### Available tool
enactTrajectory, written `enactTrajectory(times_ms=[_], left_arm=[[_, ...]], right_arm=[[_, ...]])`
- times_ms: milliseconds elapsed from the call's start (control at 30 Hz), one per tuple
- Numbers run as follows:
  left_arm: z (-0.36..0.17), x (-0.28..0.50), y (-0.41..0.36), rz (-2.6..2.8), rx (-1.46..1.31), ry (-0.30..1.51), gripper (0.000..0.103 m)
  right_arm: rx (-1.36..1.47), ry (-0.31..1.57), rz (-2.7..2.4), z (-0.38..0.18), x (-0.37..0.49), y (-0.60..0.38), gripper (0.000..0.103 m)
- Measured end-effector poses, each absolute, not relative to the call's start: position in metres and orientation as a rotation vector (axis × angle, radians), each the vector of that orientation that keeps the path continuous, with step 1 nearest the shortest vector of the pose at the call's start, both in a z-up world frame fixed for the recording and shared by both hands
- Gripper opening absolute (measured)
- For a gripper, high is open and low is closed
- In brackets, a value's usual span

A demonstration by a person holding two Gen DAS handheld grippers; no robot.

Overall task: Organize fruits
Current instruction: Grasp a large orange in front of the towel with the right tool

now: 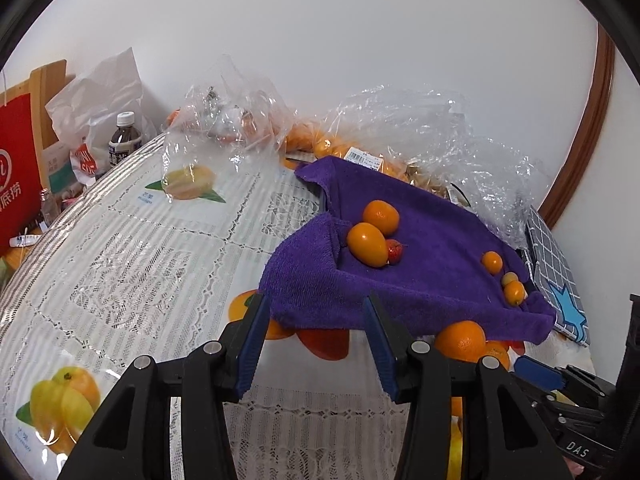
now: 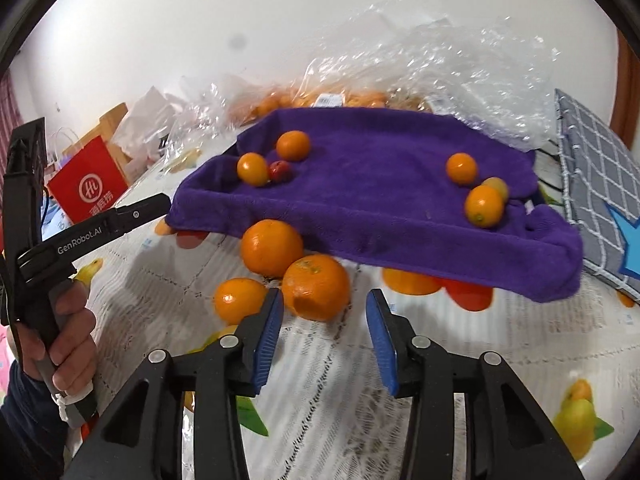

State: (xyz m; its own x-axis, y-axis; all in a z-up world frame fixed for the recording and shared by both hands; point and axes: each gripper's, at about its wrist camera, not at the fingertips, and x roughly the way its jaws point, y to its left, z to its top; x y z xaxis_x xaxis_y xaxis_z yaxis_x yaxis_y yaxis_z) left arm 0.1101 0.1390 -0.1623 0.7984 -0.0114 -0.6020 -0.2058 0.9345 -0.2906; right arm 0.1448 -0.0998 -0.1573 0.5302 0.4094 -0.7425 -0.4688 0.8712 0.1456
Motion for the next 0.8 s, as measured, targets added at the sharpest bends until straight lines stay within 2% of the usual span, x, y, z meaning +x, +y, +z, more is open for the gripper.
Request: enactTrajectory(times_ms=[433, 800], left_arm=[[-0.162, 0.111, 0.146, 0.105, -0.389, 0.653, 0.046], [-0.167, 0.116, 0.151, 0.120, -0.402, 0.691, 0.046]], right_arm=[[-0.104, 0.945, 0.535, -0.173, 0.169, -0.081, 0.045], [-0.047, 0.904, 0.539, -0.168, 0.164, -0.097, 0.042]])
